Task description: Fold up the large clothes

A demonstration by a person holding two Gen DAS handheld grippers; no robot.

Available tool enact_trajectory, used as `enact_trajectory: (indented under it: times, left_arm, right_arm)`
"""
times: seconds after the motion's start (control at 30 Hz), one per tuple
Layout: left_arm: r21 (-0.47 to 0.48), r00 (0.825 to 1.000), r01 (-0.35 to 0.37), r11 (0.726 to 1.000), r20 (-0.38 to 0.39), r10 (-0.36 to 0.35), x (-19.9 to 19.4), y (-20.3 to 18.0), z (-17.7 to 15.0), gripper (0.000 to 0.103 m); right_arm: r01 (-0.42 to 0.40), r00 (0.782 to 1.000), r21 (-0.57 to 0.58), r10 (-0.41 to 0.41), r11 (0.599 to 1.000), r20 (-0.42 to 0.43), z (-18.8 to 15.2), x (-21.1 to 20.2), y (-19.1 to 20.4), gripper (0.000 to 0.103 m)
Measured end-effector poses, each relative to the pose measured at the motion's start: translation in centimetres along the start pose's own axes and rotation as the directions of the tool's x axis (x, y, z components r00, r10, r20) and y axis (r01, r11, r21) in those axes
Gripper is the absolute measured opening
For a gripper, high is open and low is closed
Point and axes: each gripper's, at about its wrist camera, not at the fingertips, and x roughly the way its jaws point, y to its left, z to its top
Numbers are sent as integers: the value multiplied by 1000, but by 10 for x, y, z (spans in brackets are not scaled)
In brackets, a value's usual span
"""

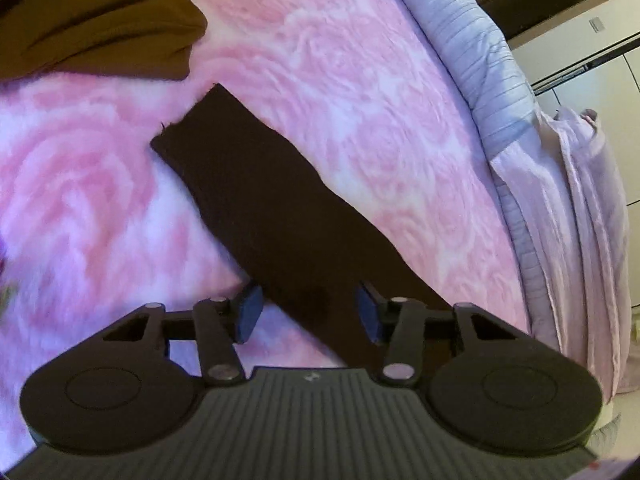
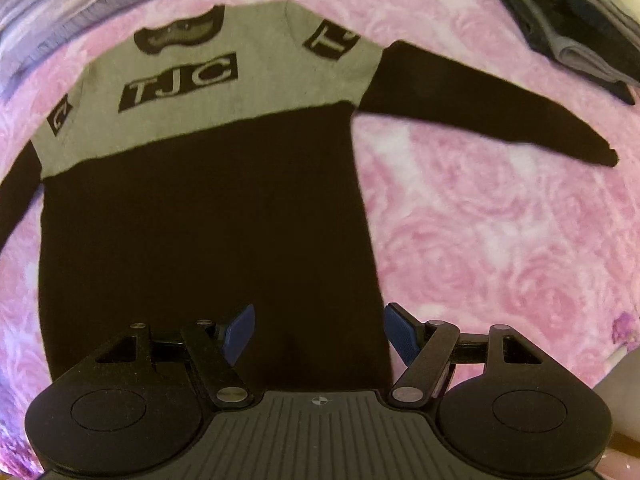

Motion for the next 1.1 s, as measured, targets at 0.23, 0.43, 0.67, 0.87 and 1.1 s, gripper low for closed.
enact_trajectory:
  times: [0.23,0.43,0.67,0.87,1.1]
  left_arm:
    - [11,997,-30,999,70,29,6,-10,8,6]
    - [319,978,119,940,127,-166,-29,-123,-15,6]
    - [690,821,511,513,-214,-530,-69,-295,-169,7]
    - [766,823,559,316,-468,-322,-20,-313,-305,32]
    - [890,966,256,378,-249,-69,17,-255,-274,30]
  right_arm:
    - [-6,1000,-1,6,1000,22,5,10,-1,68]
    - [3,998,42,-6,999,68,18,8,-25,68]
    - [-35,994,135,20,990,108,32,6,-63,68]
    - [-58,993,179,39,982,112,36,19,-96,68]
    - [-162,976,210,125,964,177,53,44,-118,68]
